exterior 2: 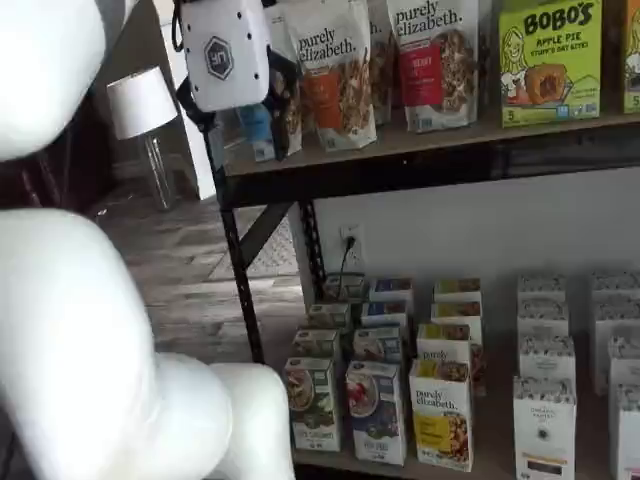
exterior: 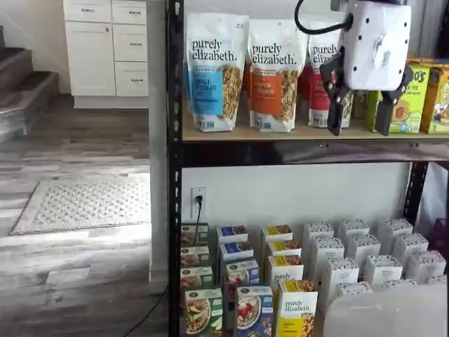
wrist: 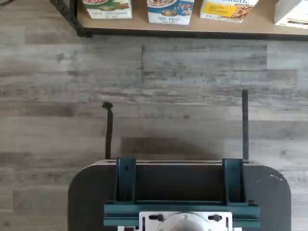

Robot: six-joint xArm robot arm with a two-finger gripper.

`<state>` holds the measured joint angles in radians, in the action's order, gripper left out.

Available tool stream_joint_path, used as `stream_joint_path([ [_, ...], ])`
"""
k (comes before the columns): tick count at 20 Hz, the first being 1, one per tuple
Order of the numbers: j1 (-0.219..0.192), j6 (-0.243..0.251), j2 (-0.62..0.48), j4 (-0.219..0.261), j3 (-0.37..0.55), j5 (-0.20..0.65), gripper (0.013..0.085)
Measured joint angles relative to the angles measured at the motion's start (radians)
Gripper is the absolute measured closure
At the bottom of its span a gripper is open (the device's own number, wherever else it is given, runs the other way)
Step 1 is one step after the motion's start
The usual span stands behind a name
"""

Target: Pick up the blue and white box that is on the bottom shelf, the second box from the left

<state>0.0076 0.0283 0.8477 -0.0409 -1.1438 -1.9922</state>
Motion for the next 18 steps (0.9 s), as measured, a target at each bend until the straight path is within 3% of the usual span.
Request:
stream_joint_path([
  [1, -0.033, -0.016, -0.001, -0.036, 0.000, -0.006, 0.0130],
  [2, -0.097, -0.046, -0.004, -0.104, -0.001, -0.015, 0.0130],
  [4, -0.134, -0.068, -0.005, -0.150, 0.000, -0.019, 0.0130],
  [18, -0.095, -0.064, -0.003, -0.087, 0.045, 0.050, 0.0130],
])
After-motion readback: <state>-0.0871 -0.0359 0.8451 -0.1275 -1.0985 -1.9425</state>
